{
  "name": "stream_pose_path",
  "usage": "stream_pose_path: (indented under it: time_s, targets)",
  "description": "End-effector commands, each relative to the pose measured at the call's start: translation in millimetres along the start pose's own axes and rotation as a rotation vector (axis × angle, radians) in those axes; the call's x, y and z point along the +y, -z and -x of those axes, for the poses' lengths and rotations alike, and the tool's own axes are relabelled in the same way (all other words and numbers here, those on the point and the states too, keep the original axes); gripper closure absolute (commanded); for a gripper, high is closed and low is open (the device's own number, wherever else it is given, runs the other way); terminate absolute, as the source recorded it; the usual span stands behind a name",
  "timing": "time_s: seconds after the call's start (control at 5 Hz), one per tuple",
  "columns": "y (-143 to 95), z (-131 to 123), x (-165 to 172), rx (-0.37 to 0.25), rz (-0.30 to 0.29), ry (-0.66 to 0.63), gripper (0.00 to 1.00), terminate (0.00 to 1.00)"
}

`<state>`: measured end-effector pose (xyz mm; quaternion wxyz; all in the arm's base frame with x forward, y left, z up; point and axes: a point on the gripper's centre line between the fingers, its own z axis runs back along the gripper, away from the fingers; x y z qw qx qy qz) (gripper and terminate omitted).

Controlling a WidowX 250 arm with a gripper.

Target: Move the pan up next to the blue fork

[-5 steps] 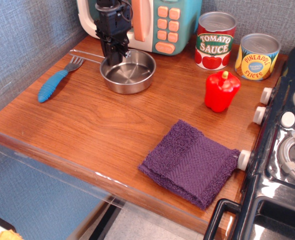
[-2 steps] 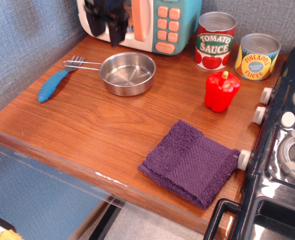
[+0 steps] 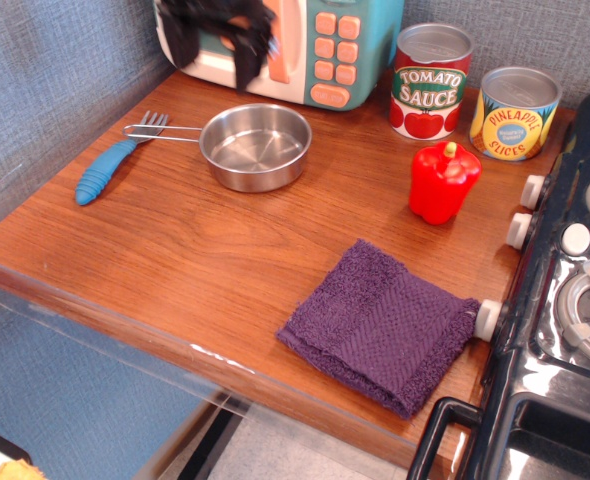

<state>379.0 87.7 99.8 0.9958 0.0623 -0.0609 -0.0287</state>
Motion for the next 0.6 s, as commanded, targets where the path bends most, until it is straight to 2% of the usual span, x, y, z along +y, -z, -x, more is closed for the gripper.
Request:
stream_pose_path:
  time_s: [0.0, 0.2, 0.4]
  targets:
    - [1.1, 16.1, -16.1, 0.005, 0.01, 0.092, 0.0, 0.0]
    - [1.1, 16.1, -16.1, 0.005, 0.01, 0.092, 0.0, 0.0]
    - [1.1, 16.1, -16.1, 0.005, 0.01, 0.092, 0.0, 1.0]
